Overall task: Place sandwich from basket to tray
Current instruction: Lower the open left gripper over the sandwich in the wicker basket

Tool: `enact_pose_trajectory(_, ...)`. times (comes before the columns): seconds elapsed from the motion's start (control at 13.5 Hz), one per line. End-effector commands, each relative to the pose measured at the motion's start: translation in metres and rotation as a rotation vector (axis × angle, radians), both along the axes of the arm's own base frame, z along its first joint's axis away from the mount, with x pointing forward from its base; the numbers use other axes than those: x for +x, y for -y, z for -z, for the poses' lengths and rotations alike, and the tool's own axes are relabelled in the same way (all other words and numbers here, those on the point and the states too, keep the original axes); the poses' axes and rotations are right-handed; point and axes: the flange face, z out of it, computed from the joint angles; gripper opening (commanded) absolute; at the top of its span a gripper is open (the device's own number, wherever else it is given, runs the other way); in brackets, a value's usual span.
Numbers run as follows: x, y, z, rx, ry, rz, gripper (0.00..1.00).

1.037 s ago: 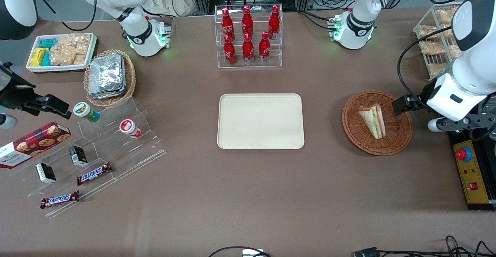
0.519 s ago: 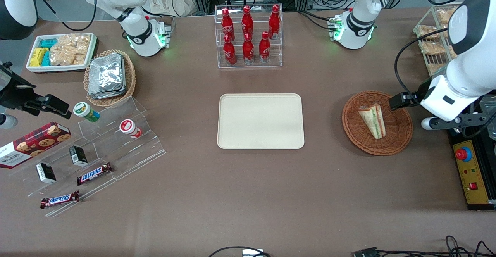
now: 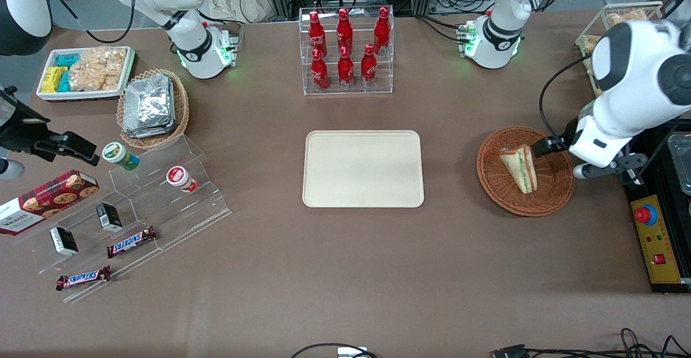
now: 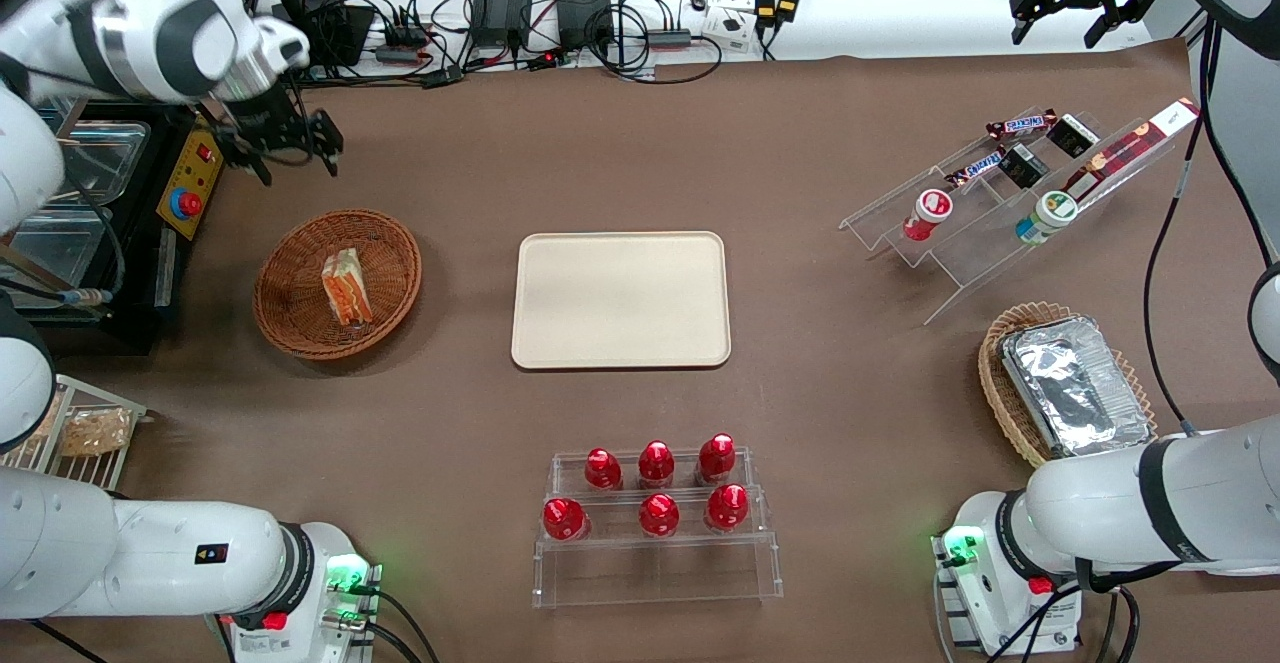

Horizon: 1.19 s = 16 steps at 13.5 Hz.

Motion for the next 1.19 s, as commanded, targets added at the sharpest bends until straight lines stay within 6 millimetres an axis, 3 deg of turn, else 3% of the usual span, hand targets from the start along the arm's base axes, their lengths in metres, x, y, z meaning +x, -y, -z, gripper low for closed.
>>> enact_pose_trajectory(0.0, -0.021, -0.008, 0.041, 0.011, 0.013, -0.045, 1.0)
enact_pose_trajectory(0.15, -0.016, -0.008, 0.076, 0.022, -0.035, -0.112, 1.0)
enact_pose_trajectory(0.37, -0.015, -0.01, 0.112, 0.025, -0.051, -0.137, 1.0)
enact_pose_trajectory(0.81, -0.037, -0.022, 0.16, 0.02, -0.026, -0.144, 1.0)
enact_pose_trajectory(1.11, -0.048, -0.023, 0.174, 0.032, -0.037, -0.117, 1.0)
